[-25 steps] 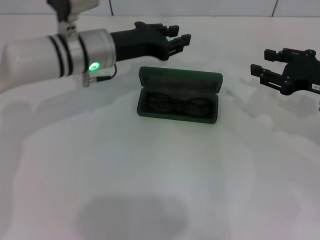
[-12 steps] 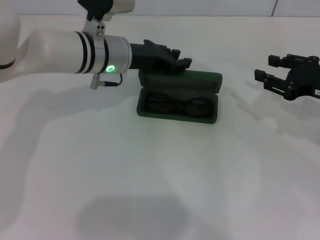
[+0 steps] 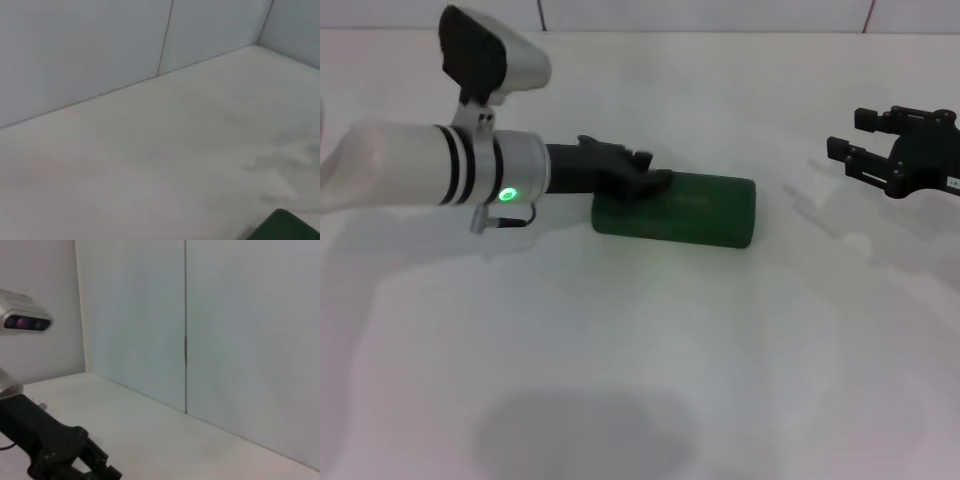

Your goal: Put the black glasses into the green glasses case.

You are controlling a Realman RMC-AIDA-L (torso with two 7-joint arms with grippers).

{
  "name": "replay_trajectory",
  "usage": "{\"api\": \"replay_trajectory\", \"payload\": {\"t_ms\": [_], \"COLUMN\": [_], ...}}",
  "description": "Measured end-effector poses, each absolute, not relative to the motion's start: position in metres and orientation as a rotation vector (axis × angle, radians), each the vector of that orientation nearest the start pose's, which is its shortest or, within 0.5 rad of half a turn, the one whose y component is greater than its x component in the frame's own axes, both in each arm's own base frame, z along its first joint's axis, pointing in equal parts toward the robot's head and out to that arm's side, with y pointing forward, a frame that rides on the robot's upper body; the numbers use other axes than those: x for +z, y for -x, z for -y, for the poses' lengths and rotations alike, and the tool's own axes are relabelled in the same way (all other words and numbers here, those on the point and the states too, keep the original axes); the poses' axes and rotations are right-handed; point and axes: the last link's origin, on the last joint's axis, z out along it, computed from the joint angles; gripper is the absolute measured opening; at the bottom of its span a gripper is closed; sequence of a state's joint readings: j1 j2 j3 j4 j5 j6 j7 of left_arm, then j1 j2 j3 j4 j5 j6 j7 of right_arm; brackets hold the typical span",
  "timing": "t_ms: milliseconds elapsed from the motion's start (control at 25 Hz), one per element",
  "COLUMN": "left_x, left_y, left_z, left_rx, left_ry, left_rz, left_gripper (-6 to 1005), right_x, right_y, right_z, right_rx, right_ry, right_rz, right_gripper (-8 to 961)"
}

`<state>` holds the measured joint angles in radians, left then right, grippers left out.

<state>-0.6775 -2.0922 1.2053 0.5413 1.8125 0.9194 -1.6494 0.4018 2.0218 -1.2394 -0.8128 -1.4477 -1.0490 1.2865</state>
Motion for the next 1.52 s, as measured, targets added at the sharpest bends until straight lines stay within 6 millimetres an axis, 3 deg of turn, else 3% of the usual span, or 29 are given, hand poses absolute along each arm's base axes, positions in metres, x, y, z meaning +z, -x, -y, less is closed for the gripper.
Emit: {"api": "replay_trajectory", "payload": {"t_ms": [200,400,520,640,720,760,920,1160,1520], "left_x": [-0.071,-0.055,-0.039,-0.028,-0.024,-0.023,-0.023,-0.032,-0.036], "left_y": [0.233,0.226,0.220,0.226,0.237,0.245,0.253,0.262,0.263], "left_z": [-0.381,-0.360,-0.338,-0.316,-0.303,-0.292,-0.277,-0.255,-0.246], "left_rx": [-0.432,-0.745,-0.960,-1.065,-1.085,-1.084,-1.079,-1.029,-1.028], "left_ry": [2.607,2.603,2.592,2.581,2.558,2.588,2.660,2.794,2.840], "left_rz": [0.737,0.563,0.357,0.213,0.211,0.214,0.212,0.200,0.197], "left_gripper": [386,386,386,386,386,395,430,649,802], "right_x": [0.006,0.004,-0.001,-0.005,-0.007,-0.007,-0.013,-0.024,-0.029], "right_y": [-0.248,-0.245,-0.235,-0.219,-0.210,-0.210,-0.206,-0.213,-0.217], "right_z": [-0.370,-0.367,-0.355,-0.334,-0.321,-0.321,-0.312,-0.311,-0.305], "right_rx": [0.598,0.613,0.666,0.782,0.866,0.866,0.943,0.937,0.926], "right_ry": [2.436,2.467,2.554,2.697,2.781,2.781,2.837,2.842,2.836], "right_rz": [-0.411,-0.390,-0.299,-0.145,-0.054,-0.054,0.006,0.043,0.119], "right_gripper": [502,503,503,504,504,535,659,819,813]}}
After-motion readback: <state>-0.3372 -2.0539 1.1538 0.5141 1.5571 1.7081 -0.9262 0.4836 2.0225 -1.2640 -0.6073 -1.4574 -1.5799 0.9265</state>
